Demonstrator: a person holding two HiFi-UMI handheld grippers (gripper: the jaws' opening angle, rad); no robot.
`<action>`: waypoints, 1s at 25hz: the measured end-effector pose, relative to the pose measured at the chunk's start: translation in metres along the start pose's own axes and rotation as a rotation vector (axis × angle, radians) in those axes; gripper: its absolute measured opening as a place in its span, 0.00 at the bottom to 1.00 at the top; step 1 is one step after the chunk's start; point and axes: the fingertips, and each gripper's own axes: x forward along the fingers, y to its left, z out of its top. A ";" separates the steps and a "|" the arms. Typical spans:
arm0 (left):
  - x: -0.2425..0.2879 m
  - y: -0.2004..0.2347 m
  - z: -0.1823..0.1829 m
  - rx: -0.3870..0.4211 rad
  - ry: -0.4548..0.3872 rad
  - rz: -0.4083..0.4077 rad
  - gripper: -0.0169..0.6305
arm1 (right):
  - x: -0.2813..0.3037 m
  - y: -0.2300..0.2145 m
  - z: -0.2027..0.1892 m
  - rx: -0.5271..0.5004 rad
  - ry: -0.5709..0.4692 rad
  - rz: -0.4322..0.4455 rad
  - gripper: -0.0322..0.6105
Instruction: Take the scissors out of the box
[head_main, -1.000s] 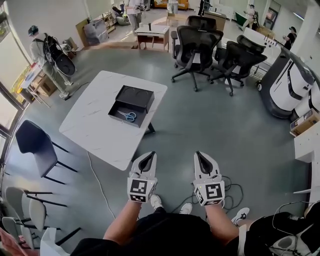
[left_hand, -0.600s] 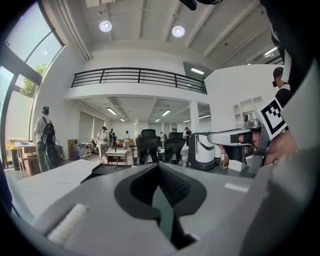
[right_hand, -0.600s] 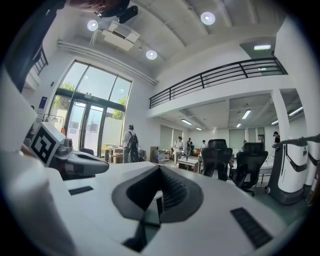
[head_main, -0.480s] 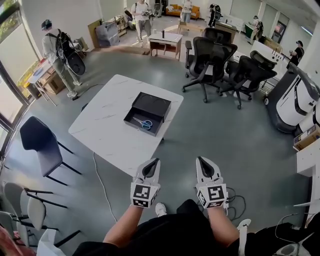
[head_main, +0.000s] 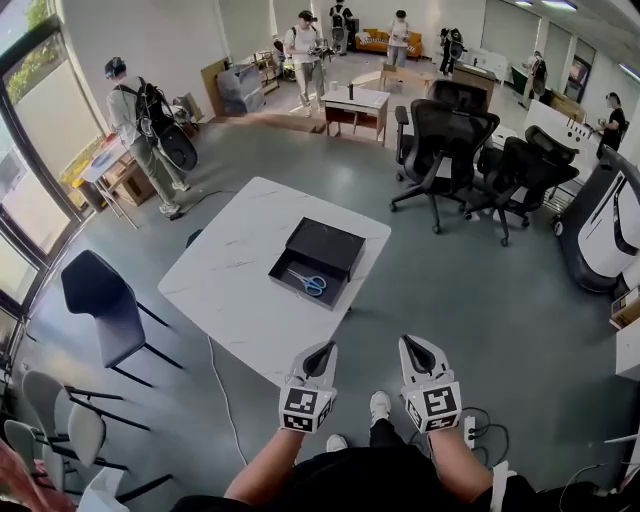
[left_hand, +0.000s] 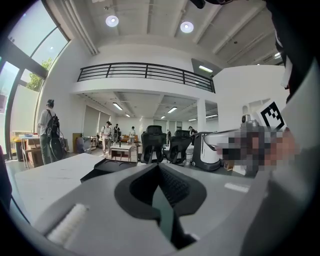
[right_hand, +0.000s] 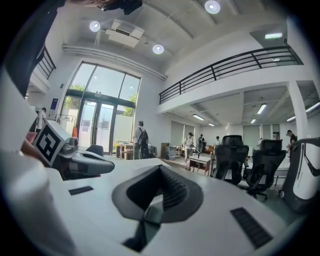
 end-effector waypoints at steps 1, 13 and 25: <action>0.007 0.001 0.000 -0.004 0.002 0.006 0.04 | 0.007 -0.006 0.000 0.004 -0.001 0.010 0.06; 0.073 0.046 0.016 -0.033 0.030 0.216 0.04 | 0.100 -0.051 0.007 0.013 -0.018 0.252 0.06; 0.033 0.095 0.013 -0.132 0.029 0.502 0.04 | 0.157 -0.013 -0.004 0.051 0.009 0.516 0.06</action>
